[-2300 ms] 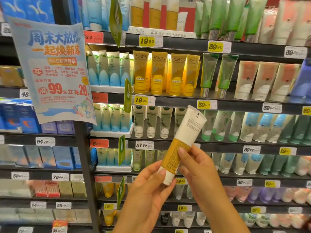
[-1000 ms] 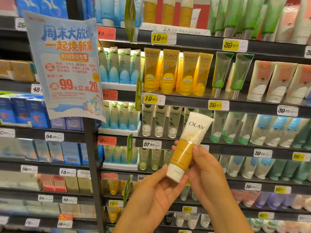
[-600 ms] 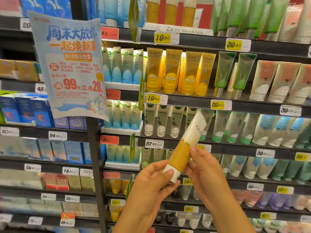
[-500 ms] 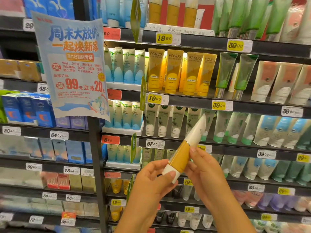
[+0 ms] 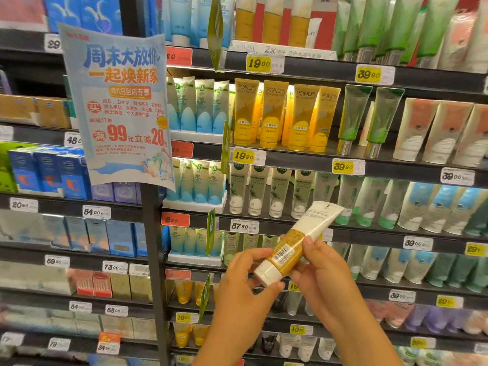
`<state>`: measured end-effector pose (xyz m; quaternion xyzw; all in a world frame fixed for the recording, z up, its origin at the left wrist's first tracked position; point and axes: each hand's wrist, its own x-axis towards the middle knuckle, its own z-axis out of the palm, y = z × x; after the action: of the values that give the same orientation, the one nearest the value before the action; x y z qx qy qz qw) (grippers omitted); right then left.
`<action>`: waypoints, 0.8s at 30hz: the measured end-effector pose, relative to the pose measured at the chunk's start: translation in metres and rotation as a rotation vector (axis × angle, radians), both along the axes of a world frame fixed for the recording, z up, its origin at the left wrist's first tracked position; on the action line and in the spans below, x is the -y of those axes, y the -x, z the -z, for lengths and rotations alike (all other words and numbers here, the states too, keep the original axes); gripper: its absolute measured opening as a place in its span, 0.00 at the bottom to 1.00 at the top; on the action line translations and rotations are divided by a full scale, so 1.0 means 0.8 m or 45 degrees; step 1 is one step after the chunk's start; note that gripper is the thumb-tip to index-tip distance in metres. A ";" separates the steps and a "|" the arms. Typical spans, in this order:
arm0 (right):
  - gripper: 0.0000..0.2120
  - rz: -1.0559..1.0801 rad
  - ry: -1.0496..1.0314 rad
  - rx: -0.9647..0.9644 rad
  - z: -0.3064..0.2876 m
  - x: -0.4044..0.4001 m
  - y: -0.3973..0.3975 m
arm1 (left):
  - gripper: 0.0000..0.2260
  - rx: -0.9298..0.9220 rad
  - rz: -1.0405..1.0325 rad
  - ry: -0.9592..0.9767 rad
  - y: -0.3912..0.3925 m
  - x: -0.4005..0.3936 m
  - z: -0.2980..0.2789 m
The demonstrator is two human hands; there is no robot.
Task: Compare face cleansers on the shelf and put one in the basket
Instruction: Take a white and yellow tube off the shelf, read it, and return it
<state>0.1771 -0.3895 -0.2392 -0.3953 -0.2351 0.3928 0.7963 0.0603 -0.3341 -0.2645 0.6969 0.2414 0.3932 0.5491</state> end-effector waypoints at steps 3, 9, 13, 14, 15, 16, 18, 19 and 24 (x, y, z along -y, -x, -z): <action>0.11 0.008 -0.016 -0.003 0.000 0.003 -0.003 | 0.20 0.005 0.023 0.067 -0.001 0.002 -0.003; 0.15 0.005 -0.005 0.038 -0.006 0.010 -0.014 | 0.15 0.221 0.164 0.613 -0.001 0.004 -0.014; 0.12 -0.007 -0.024 0.041 -0.013 0.012 -0.019 | 0.12 0.411 0.441 1.168 0.003 0.009 -0.022; 0.12 -0.008 -0.019 0.044 -0.015 0.012 -0.019 | 0.10 0.414 0.497 1.239 0.004 0.011 -0.025; 0.12 -0.010 -0.011 0.052 -0.015 0.013 -0.020 | 0.09 0.414 0.540 1.288 0.006 0.012 -0.028; 0.13 -0.012 -0.002 0.060 -0.016 0.014 -0.020 | 0.09 0.421 0.571 1.328 0.006 0.014 -0.029; 0.14 -0.017 0.024 0.058 -0.016 0.015 -0.020 | 0.14 0.444 0.603 1.406 0.006 0.015 -0.030; 0.15 -0.015 0.043 0.045 -0.015 0.015 -0.020 | 0.16 0.454 0.616 1.435 0.006 0.016 -0.030; 0.17 0.030 0.181 -0.057 -0.013 0.013 -0.020 | 0.17 0.503 0.687 1.533 0.004 0.019 -0.033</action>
<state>0.1933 -0.4000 -0.2291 -0.4447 -0.1841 0.4076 0.7760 0.0573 -0.3489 -0.2382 0.2216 0.1314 0.1598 0.9529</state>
